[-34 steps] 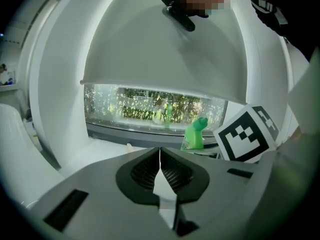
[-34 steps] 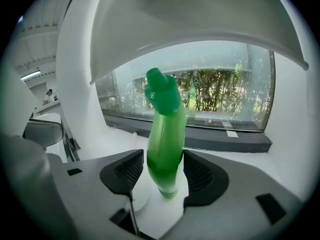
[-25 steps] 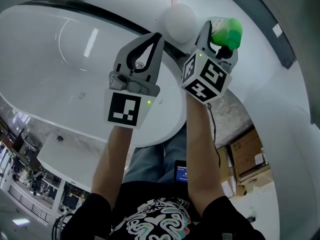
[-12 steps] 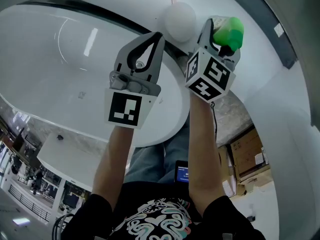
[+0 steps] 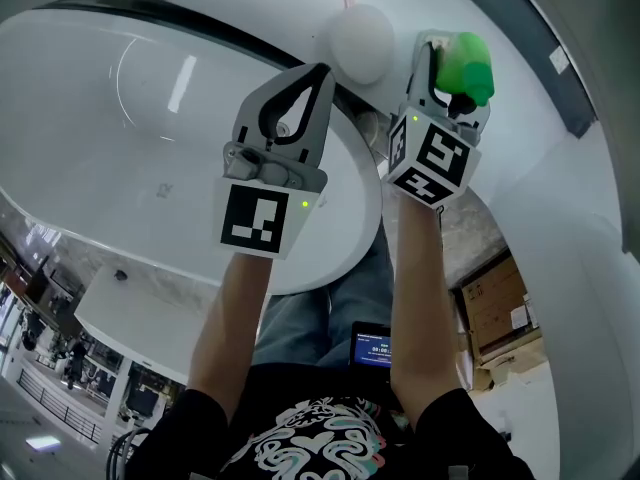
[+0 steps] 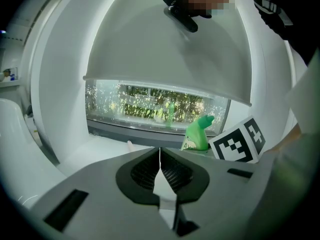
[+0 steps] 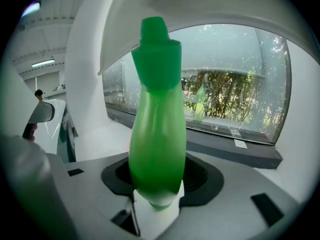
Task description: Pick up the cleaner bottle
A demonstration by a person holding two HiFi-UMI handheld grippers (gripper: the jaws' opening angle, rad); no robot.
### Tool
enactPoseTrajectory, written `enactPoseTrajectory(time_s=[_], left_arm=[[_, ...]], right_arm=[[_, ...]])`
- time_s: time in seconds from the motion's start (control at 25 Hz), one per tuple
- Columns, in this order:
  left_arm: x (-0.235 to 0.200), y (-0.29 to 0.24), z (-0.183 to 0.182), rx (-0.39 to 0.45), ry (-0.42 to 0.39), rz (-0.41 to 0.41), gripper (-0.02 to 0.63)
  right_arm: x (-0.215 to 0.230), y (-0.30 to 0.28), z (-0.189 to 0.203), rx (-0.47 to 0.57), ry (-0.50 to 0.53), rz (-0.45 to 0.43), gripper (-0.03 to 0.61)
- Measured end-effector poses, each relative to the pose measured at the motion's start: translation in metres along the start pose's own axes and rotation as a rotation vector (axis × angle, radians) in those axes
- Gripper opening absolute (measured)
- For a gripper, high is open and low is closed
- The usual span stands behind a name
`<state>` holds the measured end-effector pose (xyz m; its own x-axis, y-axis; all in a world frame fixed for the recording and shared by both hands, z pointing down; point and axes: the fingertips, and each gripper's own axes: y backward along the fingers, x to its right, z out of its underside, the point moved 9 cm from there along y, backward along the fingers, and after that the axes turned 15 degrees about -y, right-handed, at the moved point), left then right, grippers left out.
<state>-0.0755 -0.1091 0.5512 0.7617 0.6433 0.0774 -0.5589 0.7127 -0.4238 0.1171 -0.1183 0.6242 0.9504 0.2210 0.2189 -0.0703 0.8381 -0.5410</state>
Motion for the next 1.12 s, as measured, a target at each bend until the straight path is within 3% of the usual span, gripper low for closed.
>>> enactPoseTrajectory(time_s=[0.92,1.12], left_arm=[[-0.007,0.0,0.01,-0.017,0.0,-0.002,0.018],[-0.007,-0.001,0.005,-0.004,-0.013,-0.004,0.018]], right_arm=[[0.002,-0.014,-0.004,0.037,0.014,-0.029,0.215],[0.01,-0.006,-0.01,0.035,-0.05,-0.029,0.207]])
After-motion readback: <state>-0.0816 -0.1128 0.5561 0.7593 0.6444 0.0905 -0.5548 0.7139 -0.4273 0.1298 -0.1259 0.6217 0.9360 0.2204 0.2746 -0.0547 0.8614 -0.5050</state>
